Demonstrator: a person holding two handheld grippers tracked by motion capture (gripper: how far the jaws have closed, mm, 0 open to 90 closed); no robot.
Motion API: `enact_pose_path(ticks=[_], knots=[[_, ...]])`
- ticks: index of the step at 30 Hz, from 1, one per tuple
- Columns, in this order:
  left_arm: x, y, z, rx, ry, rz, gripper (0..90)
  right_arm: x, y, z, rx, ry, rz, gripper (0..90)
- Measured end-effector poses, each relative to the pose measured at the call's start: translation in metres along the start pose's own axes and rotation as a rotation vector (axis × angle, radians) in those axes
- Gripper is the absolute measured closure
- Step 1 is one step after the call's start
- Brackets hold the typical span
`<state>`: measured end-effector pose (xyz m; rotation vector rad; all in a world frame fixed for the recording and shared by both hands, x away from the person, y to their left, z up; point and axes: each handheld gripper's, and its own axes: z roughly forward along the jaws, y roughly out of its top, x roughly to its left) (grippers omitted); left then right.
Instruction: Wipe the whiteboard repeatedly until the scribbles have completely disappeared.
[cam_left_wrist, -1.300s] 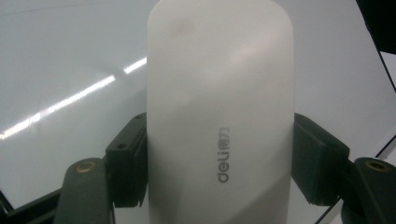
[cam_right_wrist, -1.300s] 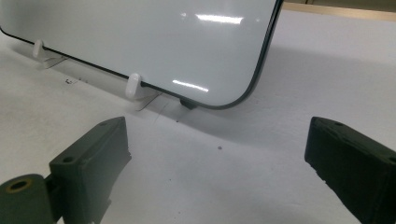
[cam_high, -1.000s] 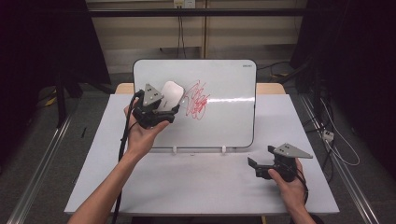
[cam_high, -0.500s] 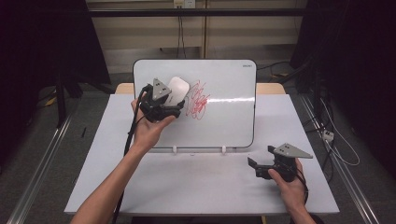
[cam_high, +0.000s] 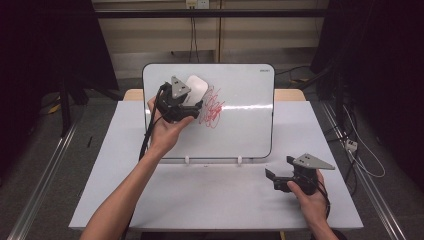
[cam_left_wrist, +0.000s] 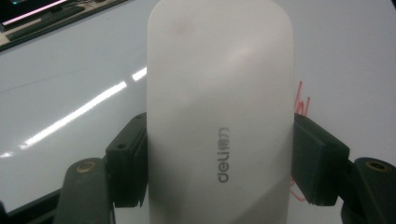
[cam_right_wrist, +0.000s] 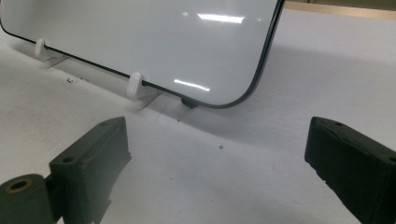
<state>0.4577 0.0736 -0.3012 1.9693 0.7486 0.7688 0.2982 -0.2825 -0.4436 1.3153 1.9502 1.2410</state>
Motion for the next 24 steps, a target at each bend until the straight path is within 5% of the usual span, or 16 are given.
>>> enact_pose_path(ticks=[24], knots=[[-0.011, -0.003, 0.026, 0.052, 0.044, 0.069, 30.5, 0.0, 0.0, -0.001, 0.0, 0.002, -0.003, 6.5]])
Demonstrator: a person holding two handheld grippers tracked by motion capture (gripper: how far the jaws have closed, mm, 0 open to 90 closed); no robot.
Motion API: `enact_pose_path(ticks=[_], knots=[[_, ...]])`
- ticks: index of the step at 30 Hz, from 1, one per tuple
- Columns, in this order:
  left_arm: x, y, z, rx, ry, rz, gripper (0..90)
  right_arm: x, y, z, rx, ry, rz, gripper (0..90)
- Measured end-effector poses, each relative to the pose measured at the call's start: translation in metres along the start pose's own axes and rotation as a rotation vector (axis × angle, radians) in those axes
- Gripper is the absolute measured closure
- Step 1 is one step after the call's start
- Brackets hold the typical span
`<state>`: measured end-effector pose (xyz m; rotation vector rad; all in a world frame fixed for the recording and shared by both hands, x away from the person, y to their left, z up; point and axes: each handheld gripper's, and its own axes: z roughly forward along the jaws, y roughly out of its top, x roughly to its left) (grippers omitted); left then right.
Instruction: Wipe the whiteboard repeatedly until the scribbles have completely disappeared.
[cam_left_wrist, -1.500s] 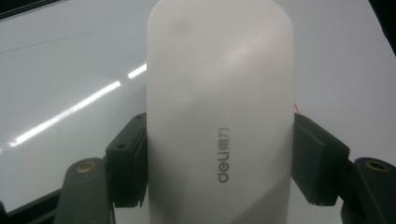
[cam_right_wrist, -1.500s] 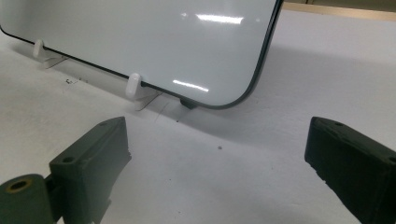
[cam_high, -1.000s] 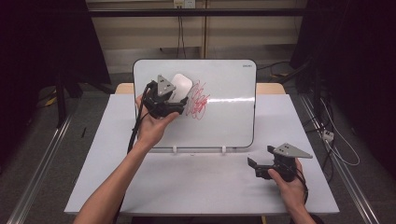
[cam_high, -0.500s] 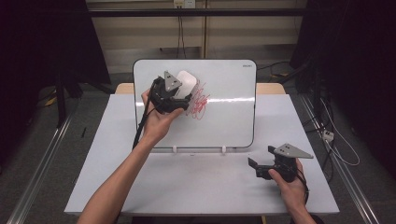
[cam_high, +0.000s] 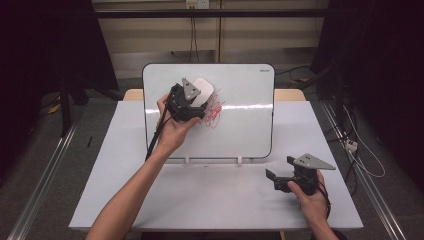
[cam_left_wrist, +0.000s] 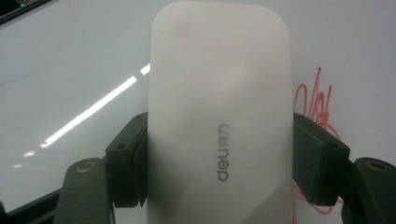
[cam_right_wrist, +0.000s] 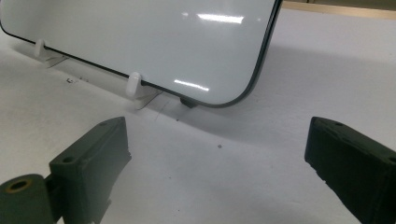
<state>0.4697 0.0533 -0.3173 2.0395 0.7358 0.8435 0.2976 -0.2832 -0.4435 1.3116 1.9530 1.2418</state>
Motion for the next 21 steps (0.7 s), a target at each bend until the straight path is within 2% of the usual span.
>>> enact_pose_path(ticks=[1, 2, 6, 8, 11, 21], knots=[[-0.001, -0.0004, 0.001, 0.0, 0.005, 0.001, 30.5, 0.0001, 0.0, 0.0, 0.0, 0.0, 0.0, 6.5], [-0.0034, -0.0006, 0.0026, 0.007, 0.02, 0.021, 30.3, 0.0001, 0.0, 0.0, -0.001, 0.0, 0.0, 6.5], [-0.006, -0.0008, 0.0041, 0.008, 0.034, 0.034, 29.4, -0.0001, -0.0001, -0.0003, -0.002, 0.0, 0.0, 6.5], [-0.0042, -0.0009, 0.0031, 0.003, 0.018, 0.017, 29.0, -0.0004, -0.0002, -0.0007, -0.004, -0.001, -0.001, 6.5], [-0.0033, -0.001, 0.0022, 0.004, 0.008, 0.018, 28.9, -0.0005, -0.0002, -0.0006, -0.005, -0.001, -0.002, 6.5], [-0.0021, -0.0003, -0.003, -0.003, -0.002, 0.005, 29.4, -0.0002, -0.0001, -0.0002, -0.001, -0.001, 0.001, 6.5]])
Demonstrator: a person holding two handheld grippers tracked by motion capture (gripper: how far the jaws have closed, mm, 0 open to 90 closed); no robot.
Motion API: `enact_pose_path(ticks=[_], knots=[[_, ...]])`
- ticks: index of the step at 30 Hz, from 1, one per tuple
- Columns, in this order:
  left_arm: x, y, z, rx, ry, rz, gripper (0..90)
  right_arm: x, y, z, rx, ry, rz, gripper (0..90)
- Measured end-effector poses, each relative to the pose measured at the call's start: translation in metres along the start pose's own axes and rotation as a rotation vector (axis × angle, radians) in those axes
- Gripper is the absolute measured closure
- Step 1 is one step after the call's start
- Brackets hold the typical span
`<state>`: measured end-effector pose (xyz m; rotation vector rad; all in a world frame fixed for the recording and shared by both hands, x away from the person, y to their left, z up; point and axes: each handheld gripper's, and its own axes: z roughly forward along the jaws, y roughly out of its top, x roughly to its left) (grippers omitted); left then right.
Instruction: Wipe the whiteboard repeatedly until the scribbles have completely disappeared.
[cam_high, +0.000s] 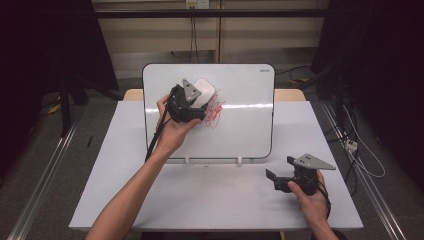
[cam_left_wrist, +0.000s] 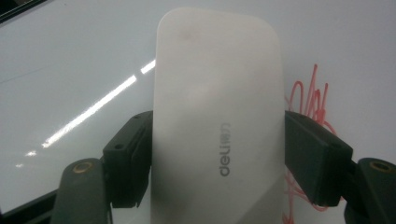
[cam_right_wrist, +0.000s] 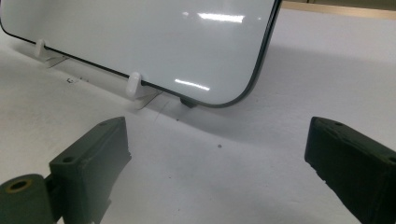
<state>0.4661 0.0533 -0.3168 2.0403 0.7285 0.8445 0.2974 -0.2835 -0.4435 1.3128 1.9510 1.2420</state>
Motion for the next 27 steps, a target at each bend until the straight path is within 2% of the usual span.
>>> enact_pose_path(ticks=[27], knots=[[-0.0086, 0.0018, 0.0032, 0.01, 0.033, 0.018, 29.8, 0.0015, 0.0008, 0.0026, 0.003, 0.006, -0.006, 6.5]])
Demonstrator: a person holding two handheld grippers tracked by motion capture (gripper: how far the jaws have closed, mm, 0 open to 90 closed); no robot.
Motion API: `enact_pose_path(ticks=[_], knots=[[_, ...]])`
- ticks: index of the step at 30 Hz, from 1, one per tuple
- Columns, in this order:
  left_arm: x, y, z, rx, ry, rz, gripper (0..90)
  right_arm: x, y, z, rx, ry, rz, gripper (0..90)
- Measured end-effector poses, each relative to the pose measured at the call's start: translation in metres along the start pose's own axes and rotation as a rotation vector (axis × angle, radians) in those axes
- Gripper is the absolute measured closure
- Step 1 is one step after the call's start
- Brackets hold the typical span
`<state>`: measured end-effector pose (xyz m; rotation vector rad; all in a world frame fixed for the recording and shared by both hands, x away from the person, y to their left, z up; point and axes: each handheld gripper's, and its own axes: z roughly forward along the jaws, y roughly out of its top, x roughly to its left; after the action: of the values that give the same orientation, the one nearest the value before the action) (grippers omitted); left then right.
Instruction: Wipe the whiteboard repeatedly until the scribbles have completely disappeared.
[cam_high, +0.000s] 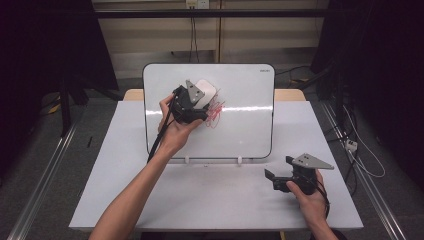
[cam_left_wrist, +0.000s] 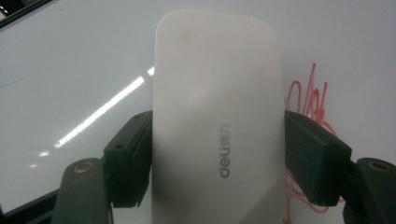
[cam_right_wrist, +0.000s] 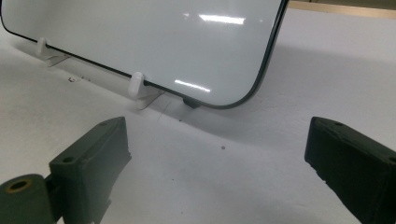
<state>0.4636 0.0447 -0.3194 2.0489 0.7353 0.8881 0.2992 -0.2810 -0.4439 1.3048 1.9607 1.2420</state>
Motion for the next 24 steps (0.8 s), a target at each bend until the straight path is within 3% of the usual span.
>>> enact_pose_path(ticks=[24], knots=[[-0.015, 0.002, 0.004, 0.01, 0.017, 0.036, 29.9, 0.0, 0.001, 0.001, -0.002, 0.001, 0.005, 6.5]])
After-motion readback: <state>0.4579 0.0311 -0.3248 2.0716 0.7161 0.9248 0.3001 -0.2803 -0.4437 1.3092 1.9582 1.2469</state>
